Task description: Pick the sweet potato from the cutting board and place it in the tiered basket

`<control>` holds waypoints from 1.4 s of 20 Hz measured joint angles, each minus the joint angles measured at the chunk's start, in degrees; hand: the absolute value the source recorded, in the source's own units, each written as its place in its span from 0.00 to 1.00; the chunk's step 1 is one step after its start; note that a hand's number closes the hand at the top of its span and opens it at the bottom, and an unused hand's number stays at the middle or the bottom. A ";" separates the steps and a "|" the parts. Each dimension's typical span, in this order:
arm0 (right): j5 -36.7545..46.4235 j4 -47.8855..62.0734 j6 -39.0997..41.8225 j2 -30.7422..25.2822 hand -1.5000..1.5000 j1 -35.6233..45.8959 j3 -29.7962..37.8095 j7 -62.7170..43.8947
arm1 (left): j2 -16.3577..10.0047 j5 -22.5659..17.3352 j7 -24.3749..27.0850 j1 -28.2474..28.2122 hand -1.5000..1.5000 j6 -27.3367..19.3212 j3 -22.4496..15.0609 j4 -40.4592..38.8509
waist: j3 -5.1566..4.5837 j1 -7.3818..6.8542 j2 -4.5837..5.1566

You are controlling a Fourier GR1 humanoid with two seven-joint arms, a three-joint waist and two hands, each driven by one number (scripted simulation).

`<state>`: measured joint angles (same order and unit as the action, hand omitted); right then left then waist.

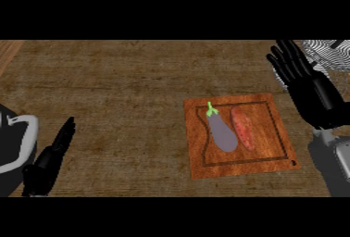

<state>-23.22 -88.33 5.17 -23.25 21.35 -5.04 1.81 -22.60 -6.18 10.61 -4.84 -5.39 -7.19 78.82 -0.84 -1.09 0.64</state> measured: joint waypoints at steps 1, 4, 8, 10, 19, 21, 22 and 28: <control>-0.59 0.01 1.24 -0.07 1.00 0.79 -0.12 -0.49 | -0.11 0.29 0.10 0.30 0.50 -0.06 0.18 0.40 | 0.26 0.14 -0.17; -3.01 -1.17 5.94 2.23 1.00 3.91 -3.73 -1.03 | -1.07 2.48 0.41 2.98 0.50 -0.54 -0.49 2.98 | 0.62 -0.15 -0.39; 1.68 -0.28 7.00 0.17 1.00 7.67 -6.95 -3.64 | -2.54 5.50 1.17 7.08 0.50 -0.88 -1.55 6.07 | 0.52 0.26 -0.88; 4.59 2.47 1.30 2.58 0.00 6.96 -7.71 -6.24 | -2.52 6.74 0.16 8.94 0.50 -1.16 -2.44 7.43 | 0.65 0.51 -0.75; 9.01 5.98 2.98 3.36 0.00 12.03 -8.16 -12.19 | -0.95 11.18 -5.69 9.53 0.50 -1.60 -3.52 14.11 | 0.79 0.85 -0.76; 10.35 5.02 6.58 -0.63 0.00 13.12 -10.11 -16.53 | -0.75 11.50 -6.26 9.95 0.50 -1.72 -3.63 14.13 | 0.75 1.21 -0.90; 11.37 4.61 8.43 -2.91 0.00 13.88 -11.15 -18.69 | -0.59 11.61 -6.64 10.10 0.50 -1.88 -3.64 14.15 | 0.72 1.36 -0.98; 16.10 0.45 19.07 -13.28 0.00 21.10 -17.22 -33.43 | -0.46 12.12 -6.98 9.65 0.50 -1.87 -3.85 14.60 | 0.61 1.35 -1.32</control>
<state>-7.12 -87.87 24.23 -36.53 42.45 -22.25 -31.61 -23.07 5.94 3.63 4.81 -7.26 -11.05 93.42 -0.24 0.26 -0.68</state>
